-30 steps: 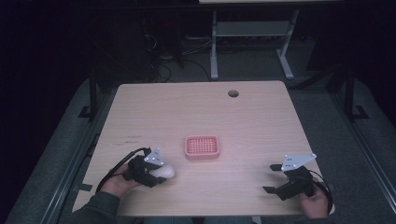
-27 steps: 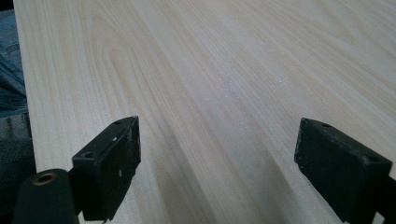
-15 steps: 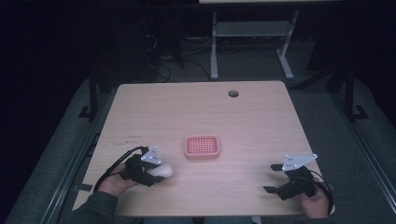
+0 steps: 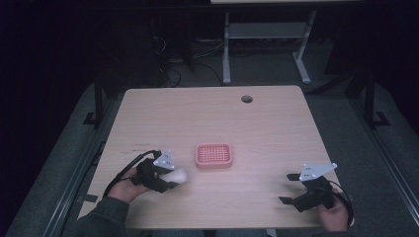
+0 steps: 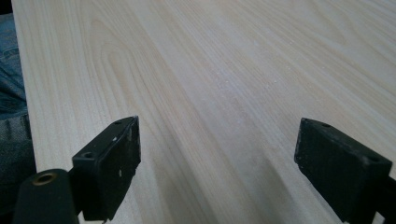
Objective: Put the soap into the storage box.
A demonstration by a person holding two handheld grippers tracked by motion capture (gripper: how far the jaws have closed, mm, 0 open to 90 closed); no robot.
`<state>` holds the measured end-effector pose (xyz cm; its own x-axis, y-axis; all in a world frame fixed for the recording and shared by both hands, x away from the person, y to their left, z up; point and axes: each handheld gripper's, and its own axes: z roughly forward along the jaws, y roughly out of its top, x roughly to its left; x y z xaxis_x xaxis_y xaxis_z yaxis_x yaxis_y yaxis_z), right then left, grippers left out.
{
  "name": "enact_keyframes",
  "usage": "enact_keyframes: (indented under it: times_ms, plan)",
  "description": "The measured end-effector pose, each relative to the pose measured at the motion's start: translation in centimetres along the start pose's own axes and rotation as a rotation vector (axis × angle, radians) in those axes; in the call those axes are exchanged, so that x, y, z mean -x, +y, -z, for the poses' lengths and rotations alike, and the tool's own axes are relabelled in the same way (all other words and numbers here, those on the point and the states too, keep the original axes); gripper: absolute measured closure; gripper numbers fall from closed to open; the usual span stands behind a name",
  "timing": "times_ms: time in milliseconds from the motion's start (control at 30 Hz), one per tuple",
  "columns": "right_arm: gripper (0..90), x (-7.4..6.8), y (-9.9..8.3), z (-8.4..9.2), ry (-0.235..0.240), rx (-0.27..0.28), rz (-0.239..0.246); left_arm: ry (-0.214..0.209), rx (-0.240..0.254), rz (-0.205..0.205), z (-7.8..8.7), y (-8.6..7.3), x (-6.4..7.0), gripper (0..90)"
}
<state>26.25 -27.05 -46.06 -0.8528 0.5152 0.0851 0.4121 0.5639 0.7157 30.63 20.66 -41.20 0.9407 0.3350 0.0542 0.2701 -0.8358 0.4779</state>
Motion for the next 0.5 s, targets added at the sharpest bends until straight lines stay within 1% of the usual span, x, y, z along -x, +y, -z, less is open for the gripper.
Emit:
enact_keyframes:
  times_ms: [33,167,233,367,433,500]
  plan:
    - [14.2,0.0,0.0,0.0,0.000,0.000,0.000,-0.002,0.000,0.003,0.0,0.1,0.0,49.3]
    - [14.1,0.0,0.0,0.0,0.000,0.003,0.000,-0.005,-0.007,-0.009,0.0,0.9,-0.2,49.3]
    - [14.1,0.0,0.0,0.1,-0.001,0.006,-0.003,-0.003,-0.002,-0.015,0.0,1.2,-0.3,49.3]
    - [14.2,0.0,0.0,0.1,0.001,0.007,-0.004,-0.007,-0.004,-0.018,0.1,1.8,-0.5,49.3]
    - [14.2,0.0,0.0,0.1,0.001,0.010,-0.004,-0.006,-0.007,-0.024,0.1,2.3,-0.6,49.3]
    - [14.2,0.0,0.0,0.1,0.003,0.011,-0.001,-0.009,0.000,-0.027,0.1,2.6,-0.7,49.3]
